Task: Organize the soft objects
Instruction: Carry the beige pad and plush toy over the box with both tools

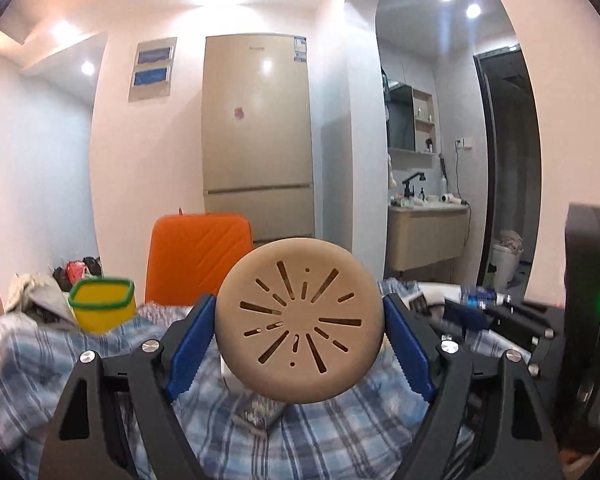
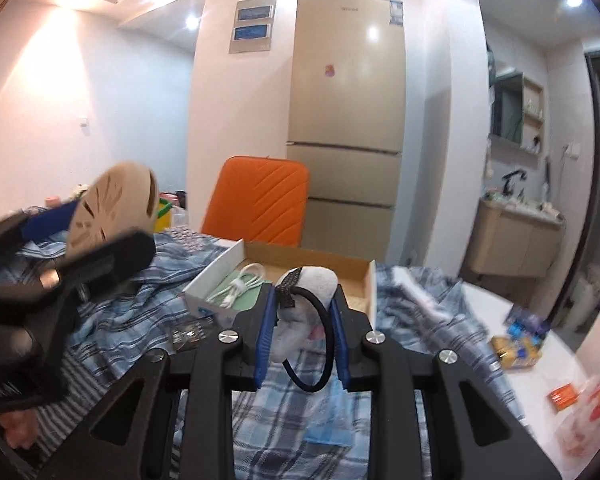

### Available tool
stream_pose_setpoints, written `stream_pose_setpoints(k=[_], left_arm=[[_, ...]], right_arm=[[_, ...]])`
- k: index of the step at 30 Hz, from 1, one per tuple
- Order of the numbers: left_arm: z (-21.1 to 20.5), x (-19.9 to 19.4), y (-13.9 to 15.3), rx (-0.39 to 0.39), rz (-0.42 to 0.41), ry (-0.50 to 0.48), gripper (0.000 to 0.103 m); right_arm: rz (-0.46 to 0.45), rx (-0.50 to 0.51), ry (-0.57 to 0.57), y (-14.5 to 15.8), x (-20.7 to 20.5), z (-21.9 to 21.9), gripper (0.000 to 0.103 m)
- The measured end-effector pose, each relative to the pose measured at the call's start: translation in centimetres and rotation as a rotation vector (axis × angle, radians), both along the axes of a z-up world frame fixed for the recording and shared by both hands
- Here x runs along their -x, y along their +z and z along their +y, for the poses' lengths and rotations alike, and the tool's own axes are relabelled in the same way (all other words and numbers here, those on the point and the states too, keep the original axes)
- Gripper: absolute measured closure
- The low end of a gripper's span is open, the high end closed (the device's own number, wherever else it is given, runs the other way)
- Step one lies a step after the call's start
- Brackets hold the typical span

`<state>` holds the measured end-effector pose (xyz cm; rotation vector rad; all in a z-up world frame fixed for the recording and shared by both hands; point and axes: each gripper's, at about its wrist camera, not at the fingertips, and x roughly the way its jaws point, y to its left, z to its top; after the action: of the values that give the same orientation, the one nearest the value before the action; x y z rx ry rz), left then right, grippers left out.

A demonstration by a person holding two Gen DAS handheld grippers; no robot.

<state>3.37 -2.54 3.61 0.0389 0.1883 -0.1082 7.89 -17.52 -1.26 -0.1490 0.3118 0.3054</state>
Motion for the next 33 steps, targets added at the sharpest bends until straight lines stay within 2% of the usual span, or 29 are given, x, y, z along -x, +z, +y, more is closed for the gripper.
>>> stream_pose_setpoints(k=[7,11,15,17,19,23,26,28,30,33], left_arm=[[0.4,-2.0,5.3,0.026,-0.056,0.002,0.019],[1.5,-5.0,6.9,0.063,-0.043,0.036,0.019],[2.5,-8.9,8.8,0.088,-0.085,0.067,0.019],[2.5,-10.5,9.3,0.071,-0.106,0.078,0.019],[2.8,-12.3,9.5,0.067,-0.107,0.093,0.019],[4.2,-14.7,7.9,0.163,-0.032,0.079,0.019],[3.7,-16.4,6.2,0.111,0.016,0.083,0.019],[3.6,-17.7,4.9,0.095,0.065,0.082,0.019],[3.8,-18.9,3.7,0.092,0.113,0.085,0.019],[4.2,-20.6,2.1,0.065,0.195,0.091,0.019]], right_arm=[[-0.021,-0.027,-0.049,5.0,-1.8,-0.8,0.079],[-0.076,-0.021,-0.077,8.6,-3.9,-0.8,0.079],[-0.095,-0.087,-0.1,11.5,-6.9,-0.6,0.079],[-0.09,-0.072,-0.099,12.1,-8.5,-0.1,0.079],[-0.083,-0.058,-0.116,12.1,-10.0,0.2,0.079],[-0.053,-0.091,-0.136,10.9,-12.5,-0.1,0.079],[-0.026,-0.111,-0.163,8.9,-14.2,-0.4,0.079],[0.028,-0.143,-0.169,7.1,-15.5,-0.6,0.079],[0.077,-0.109,-0.16,5.7,-16.5,0.0,0.079],[0.103,-0.067,-0.167,3.7,-17.5,0.6,0.079]])
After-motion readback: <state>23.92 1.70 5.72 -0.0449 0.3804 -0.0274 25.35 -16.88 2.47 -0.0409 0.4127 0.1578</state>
